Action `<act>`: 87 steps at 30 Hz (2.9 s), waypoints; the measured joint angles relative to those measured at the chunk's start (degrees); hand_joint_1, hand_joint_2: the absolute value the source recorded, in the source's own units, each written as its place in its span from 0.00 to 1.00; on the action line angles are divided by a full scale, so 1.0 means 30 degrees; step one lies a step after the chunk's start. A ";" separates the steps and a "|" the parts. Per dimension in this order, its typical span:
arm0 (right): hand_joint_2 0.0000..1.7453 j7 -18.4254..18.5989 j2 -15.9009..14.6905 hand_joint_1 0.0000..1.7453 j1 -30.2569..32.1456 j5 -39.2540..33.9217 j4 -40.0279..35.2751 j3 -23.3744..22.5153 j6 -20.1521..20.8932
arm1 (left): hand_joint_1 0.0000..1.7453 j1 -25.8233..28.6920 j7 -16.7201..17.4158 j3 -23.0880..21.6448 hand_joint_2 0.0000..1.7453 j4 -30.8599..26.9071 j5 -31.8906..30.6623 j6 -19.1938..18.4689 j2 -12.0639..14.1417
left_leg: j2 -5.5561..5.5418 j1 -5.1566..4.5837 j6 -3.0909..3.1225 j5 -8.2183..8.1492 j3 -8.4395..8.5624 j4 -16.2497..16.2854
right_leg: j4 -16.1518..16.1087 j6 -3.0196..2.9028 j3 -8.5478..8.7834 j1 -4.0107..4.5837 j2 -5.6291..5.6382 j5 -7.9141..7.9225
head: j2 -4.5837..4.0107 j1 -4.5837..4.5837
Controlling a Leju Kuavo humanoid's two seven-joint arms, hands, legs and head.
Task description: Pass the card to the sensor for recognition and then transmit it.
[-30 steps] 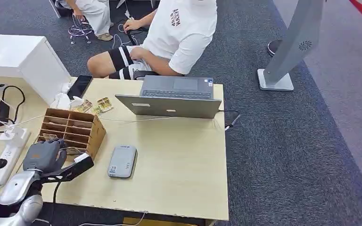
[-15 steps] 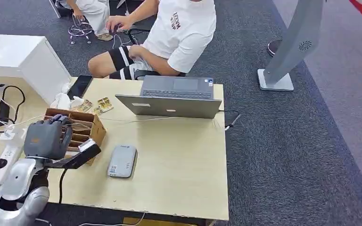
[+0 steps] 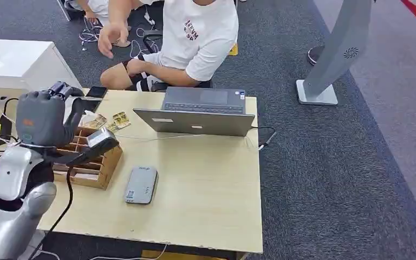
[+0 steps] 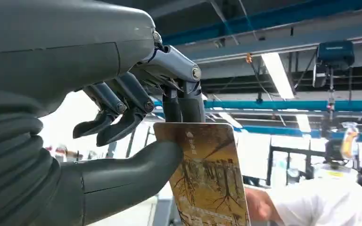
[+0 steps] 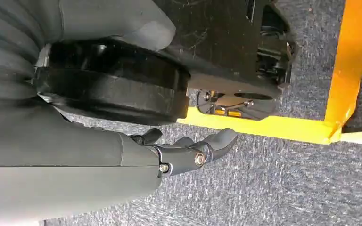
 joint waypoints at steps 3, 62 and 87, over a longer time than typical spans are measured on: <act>1.00 0.0189 0.0000 0.00 -0.0109 0.0327 0.0000 0.0094 0.0196 | 1.00 -0.2209 0.0123 -0.0370 1.00 0.2790 -0.1047 0.0502 -0.0196 | 0.0012 0.0000 -0.0020 0.0021 -0.0002 0.0000 | 0.0005 -0.0030 -0.0002 0.0000 0.0006 0.0037 | 0.0000 -0.0007; 1.00 -0.0044 0.0051 0.00 0.0268 -0.0780 0.0299 -0.0007 -0.1181 | 0.00 0.7158 -0.8612 3.1847 1.00 0.3188 3.1592 -1.1883 -0.6040 | 0.0056 0.0055 -0.0044 -0.0093 -0.0072 -0.0029 | -0.0001 -0.0050 -0.0085 0.0051 0.0030 -0.0083 | 0.0000 -0.0036; 0.00 0.3249 -0.0117 0.00 -0.0351 0.3257 0.0306 0.2332 -0.1282 | 0.00 0.5605 -0.9004 3.2959 0.00 2.5178 2.8100 0.1630 -1.1665 | 0.0018 -0.0050 0.0076 -0.0127 0.0056 0.0009 | -0.0083 0.0081 0.0109 -0.0039 -0.0006 -0.0072 | 0.0000 -0.0022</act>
